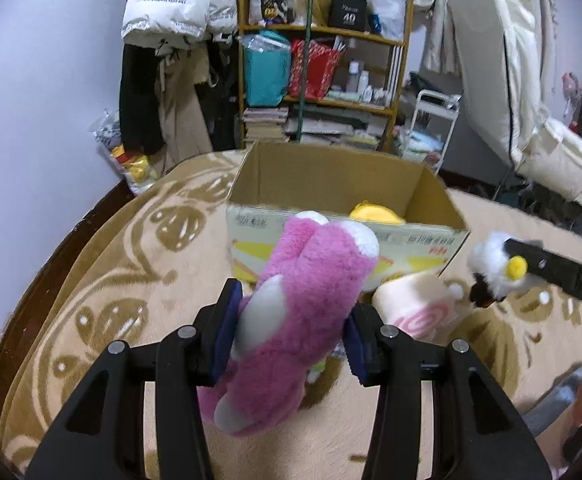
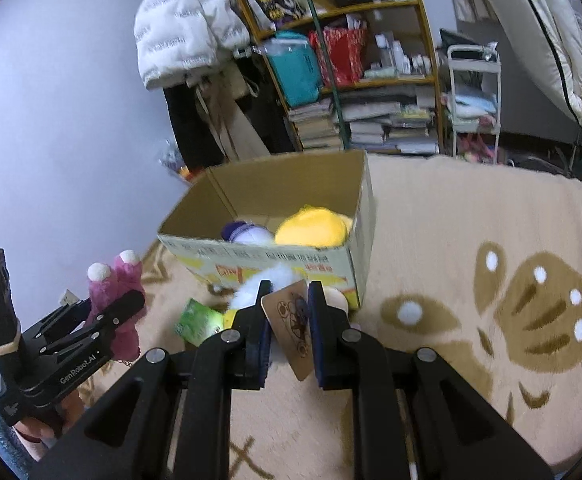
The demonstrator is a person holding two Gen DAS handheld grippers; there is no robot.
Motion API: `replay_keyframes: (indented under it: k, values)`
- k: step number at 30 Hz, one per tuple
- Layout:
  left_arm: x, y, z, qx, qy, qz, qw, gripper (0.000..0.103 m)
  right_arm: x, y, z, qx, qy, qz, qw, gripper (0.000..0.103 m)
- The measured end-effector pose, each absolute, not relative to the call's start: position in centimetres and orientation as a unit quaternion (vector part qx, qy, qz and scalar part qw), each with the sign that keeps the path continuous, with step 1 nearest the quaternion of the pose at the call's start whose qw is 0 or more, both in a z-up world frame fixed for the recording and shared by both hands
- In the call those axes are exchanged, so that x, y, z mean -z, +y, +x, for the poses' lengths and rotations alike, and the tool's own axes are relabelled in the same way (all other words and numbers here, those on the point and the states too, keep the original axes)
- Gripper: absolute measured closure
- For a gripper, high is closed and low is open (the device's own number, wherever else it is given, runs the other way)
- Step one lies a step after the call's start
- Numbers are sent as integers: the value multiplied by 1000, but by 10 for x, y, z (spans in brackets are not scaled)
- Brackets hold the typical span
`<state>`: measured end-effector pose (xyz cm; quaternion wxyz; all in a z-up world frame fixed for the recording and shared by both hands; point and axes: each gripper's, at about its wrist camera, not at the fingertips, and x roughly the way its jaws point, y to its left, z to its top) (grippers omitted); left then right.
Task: Organize soft objects
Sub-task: 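Grasp the white fluffy plush by its tag with the right tool while the left tool lifts the pink plush, then carry the pink plush with the left tool while the right tool carries the white plush over the box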
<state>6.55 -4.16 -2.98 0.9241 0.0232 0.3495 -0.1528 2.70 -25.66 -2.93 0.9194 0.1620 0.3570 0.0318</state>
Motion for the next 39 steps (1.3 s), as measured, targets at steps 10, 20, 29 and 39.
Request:
replay_keyframes:
  k: [10, 20, 29, 39]
  values:
    - [7, -56, 71, 163, 292, 47, 941, 58, 11, -256, 26, -24, 292, 152, 944, 85]
    - [-4, -63, 102, 165, 270, 63, 947, 58, -6, -259, 37, -30, 243, 146, 959, 85]
    - [-15, -75, 139, 174, 251, 61, 950, 57, -6, -246, 66, -33, 222, 115, 968, 85]
    - [1, -77, 175, 177, 282, 23, 943, 57, 13, -247, 93, -26, 244, 110, 963, 85]
